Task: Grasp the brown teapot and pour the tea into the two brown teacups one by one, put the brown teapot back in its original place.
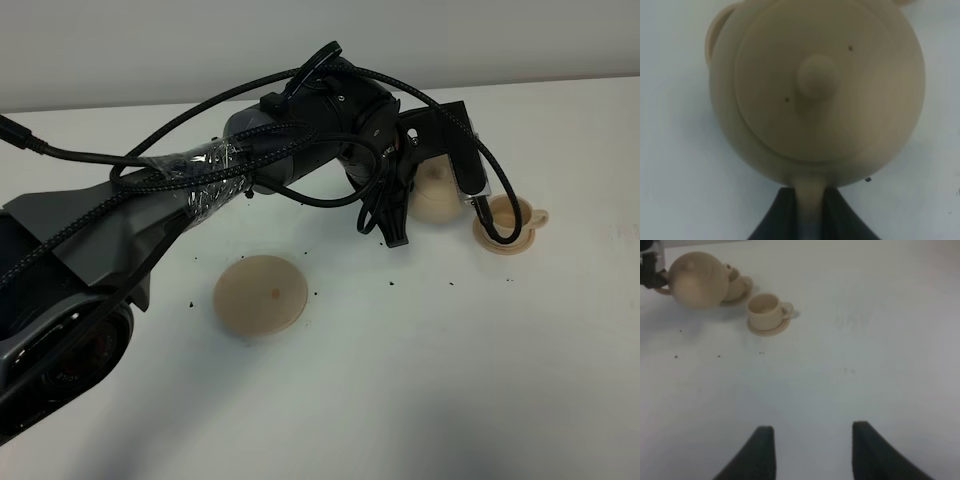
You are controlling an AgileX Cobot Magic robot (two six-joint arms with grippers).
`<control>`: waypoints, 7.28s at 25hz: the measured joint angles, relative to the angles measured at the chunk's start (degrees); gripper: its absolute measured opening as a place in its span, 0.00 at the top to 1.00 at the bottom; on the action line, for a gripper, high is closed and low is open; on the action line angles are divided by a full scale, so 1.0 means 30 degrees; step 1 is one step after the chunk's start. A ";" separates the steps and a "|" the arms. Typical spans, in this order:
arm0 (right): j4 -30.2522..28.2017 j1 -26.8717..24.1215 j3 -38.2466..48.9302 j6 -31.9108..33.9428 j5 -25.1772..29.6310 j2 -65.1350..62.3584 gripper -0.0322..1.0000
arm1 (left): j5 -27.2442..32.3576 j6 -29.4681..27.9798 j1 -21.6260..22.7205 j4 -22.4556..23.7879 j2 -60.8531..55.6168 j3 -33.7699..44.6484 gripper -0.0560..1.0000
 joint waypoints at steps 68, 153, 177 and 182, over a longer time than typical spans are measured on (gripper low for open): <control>0.0000 0.0000 0.0000 0.0000 0.0000 0.0000 0.59 | -0.1167 -0.1138 -0.0565 0.4316 0.0000 0.0000 0.80; 0.0000 0.0000 0.0000 0.0000 0.0000 0.0000 0.59 | -0.0090 0.3832 -0.2655 1.0999 0.3018 -0.3441 0.80; 0.0000 0.0000 0.0000 0.0000 0.0000 0.0000 0.59 | -0.0324 0.3841 -0.2655 1.1111 0.3018 -0.3441 0.80; 0.0000 0.0000 0.0000 0.0000 0.0000 0.0000 0.59 | -0.0330 0.3841 -0.2655 1.1222 0.3018 -0.3441 0.80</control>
